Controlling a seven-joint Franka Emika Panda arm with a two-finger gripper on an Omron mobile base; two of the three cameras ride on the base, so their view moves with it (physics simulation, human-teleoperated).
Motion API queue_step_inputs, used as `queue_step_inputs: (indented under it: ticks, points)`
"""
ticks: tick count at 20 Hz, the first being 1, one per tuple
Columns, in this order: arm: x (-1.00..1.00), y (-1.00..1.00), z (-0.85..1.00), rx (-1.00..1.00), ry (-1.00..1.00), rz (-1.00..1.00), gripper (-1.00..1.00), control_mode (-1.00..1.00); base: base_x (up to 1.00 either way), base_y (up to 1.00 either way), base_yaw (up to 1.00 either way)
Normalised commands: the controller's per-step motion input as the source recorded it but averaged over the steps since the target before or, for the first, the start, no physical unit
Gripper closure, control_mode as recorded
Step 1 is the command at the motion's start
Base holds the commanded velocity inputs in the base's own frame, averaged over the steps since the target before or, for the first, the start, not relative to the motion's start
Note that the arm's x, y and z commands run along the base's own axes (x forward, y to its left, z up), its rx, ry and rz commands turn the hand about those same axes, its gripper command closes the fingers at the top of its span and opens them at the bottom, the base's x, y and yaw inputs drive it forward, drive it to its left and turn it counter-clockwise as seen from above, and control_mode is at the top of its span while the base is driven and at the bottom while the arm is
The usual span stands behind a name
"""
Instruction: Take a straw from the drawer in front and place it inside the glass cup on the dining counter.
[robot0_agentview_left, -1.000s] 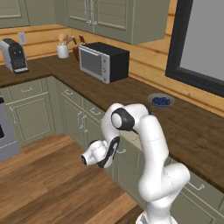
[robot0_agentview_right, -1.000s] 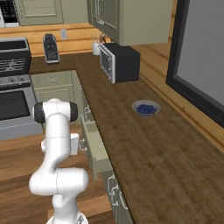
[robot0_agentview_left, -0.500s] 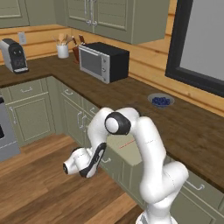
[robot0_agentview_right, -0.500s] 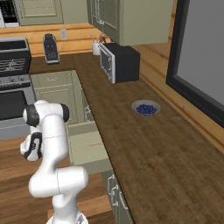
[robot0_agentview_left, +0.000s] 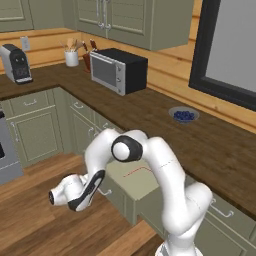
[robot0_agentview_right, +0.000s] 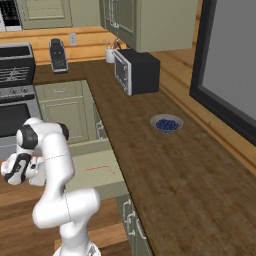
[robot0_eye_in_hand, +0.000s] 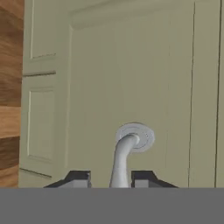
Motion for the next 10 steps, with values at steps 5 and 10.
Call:
queue_step_inputs:
  ticks: [5,10]
  points:
    - [-0.34,0.41,0.36,0.22,0.17,0.0,-1.0,-1.0,0.0,0.0,0.0]
    - [-0.22,0.18,0.66,0.36,0.32,0.0,-1.0,-1.0,0.0,0.0,0.0]
